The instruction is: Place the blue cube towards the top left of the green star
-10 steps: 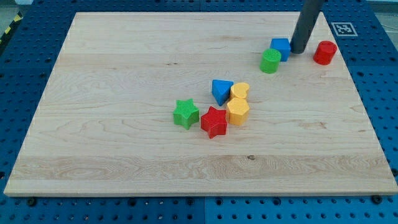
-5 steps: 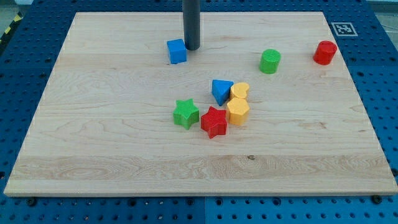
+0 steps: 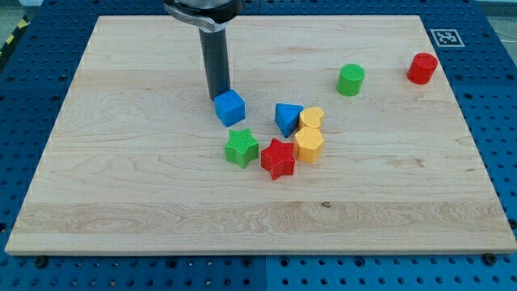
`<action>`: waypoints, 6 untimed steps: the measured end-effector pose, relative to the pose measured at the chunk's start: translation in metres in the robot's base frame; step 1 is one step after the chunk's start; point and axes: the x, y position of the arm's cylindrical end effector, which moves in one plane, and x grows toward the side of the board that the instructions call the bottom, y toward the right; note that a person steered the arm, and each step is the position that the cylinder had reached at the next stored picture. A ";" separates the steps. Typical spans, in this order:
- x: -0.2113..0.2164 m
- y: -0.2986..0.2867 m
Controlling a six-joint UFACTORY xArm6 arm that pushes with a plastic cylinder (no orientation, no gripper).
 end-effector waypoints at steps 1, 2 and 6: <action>0.002 0.000; 0.003 -0.001; 0.031 0.025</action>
